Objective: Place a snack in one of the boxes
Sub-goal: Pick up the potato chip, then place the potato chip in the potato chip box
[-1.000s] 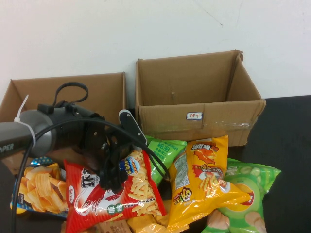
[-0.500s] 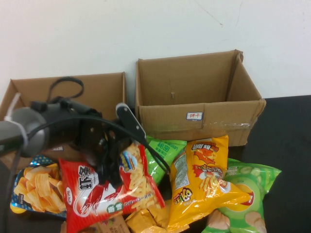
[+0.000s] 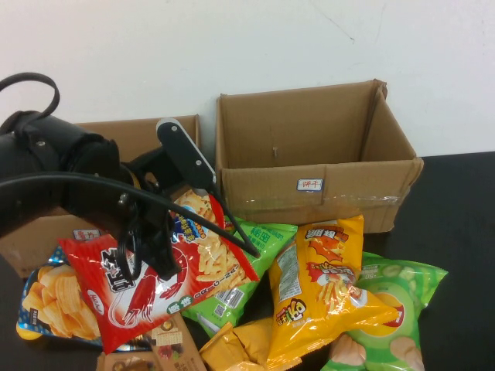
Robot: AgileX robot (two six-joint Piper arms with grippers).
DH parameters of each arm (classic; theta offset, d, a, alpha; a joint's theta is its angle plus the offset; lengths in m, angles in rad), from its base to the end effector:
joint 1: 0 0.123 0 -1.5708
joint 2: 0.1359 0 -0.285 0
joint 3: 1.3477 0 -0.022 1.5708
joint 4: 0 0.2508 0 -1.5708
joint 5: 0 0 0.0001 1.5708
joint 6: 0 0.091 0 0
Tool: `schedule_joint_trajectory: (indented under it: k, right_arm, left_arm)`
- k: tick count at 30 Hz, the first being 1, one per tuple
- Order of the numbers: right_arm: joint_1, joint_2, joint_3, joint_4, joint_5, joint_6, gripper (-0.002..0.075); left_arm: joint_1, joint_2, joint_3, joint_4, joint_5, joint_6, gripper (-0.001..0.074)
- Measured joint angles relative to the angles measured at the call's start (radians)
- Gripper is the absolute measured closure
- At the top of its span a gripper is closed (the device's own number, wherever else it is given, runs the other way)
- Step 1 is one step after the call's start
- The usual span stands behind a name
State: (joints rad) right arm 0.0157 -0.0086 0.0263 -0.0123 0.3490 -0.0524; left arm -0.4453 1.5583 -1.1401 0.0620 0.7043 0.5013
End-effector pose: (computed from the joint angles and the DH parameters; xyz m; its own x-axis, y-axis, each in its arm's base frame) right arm 0.0534 0.0005 0.1733 -0.2745 -0.0682 -0.9592 -0.0293 0.9976 -0.0626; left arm 0.2956 -0.1370 0.2669 -0.4471 0.7907 -0.4181 0.7560 0.5839 0.2959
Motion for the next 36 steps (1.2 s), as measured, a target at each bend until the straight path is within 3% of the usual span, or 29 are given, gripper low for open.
schedule_joint_trajectory:
  k: [12,19,30,36]
  right_arm:
    - [0.0,0.0,0.0,0.0,0.0,0.0,0.0727]
    - [0.0,0.0,0.0,0.0,0.0,0.0,0.0727]
    - [0.0,0.0,0.0,0.0,0.0,0.0,0.0727]
    - [0.0,0.0,0.0,0.0,0.0,-0.001,0.0727]
  left_arm:
    - [0.005,-0.063,-0.034,0.126,0.013,-0.035,0.073]
    - [0.09,-0.085,-0.153,0.311,-0.015,-0.126,0.073]
    - [0.319,0.008,-0.169,0.541,-0.513,-0.407,0.0731]
    - [0.38,0.199,-0.171,0.73,-0.563,-0.611,0.0731]
